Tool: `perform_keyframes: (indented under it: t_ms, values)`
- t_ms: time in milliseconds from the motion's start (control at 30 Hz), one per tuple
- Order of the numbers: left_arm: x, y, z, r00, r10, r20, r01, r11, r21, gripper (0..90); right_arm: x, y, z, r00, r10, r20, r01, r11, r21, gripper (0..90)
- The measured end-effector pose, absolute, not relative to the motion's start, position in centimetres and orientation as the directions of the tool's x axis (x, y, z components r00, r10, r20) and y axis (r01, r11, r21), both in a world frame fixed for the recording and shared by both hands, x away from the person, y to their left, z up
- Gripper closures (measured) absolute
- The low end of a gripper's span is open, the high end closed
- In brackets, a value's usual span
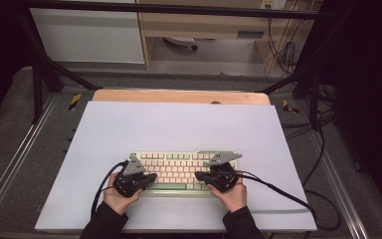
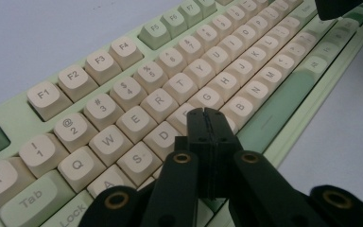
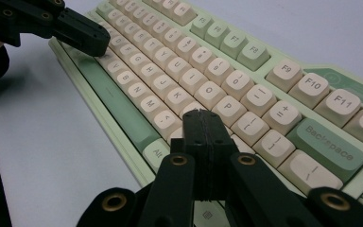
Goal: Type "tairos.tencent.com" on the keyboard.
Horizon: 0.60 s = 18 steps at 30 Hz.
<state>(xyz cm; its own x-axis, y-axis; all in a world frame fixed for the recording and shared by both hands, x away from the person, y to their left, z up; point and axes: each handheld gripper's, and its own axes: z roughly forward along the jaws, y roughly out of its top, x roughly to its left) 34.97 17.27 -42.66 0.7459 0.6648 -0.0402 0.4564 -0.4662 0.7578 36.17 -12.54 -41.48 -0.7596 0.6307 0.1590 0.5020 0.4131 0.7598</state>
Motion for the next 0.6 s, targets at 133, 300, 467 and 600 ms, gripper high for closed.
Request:
perform_keyframes:
  t_ms: [133,300,467,600]
  values:
    - [35.01,17.09,-42.79,0.748,0.663,-0.041,0.458,-0.47,0.755,90.0,36.17,-12.51,-41.53,-0.759,0.63,0.16,0.504,0.414,0.758,90.0]
    - [35.03,17.04,-42.96,0.748,0.663,-0.033,0.458,-0.479,0.749,90.0,36.18,-12.46,-41.65,-0.761,0.629,0.159,0.502,0.416,0.758,90.0]
    - [34.93,17.0,-42.95,0.747,0.664,-0.034,0.457,-0.476,0.751,90.0,36.17,-12.46,-41.64,-0.761,0.629,0.16,0.502,0.415,0.758,90.0]
    - [34.74,17.13,-42.57,0.753,0.658,-0.029,0.445,-0.477,0.758,90.0,36.16,-12.48,-41.6,-0.761,0.629,0.159,0.503,0.417,0.758,90.0]
